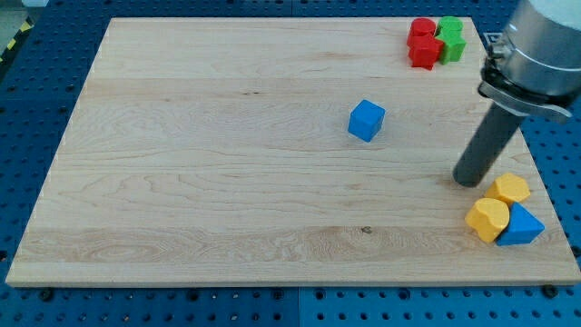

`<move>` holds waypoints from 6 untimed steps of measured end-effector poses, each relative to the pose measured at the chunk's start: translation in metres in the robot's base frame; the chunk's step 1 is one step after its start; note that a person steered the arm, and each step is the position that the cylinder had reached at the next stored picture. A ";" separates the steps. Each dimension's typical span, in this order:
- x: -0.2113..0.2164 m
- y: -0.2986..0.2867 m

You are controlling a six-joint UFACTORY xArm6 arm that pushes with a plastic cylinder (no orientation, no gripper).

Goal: Push the blue cube into the yellow blocks

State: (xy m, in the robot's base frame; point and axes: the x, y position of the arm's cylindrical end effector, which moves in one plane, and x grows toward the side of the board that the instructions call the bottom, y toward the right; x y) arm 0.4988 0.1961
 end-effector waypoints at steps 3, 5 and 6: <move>-0.044 -0.184; -0.113 -0.157; -0.059 -0.090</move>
State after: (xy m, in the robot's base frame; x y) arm 0.4400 0.1065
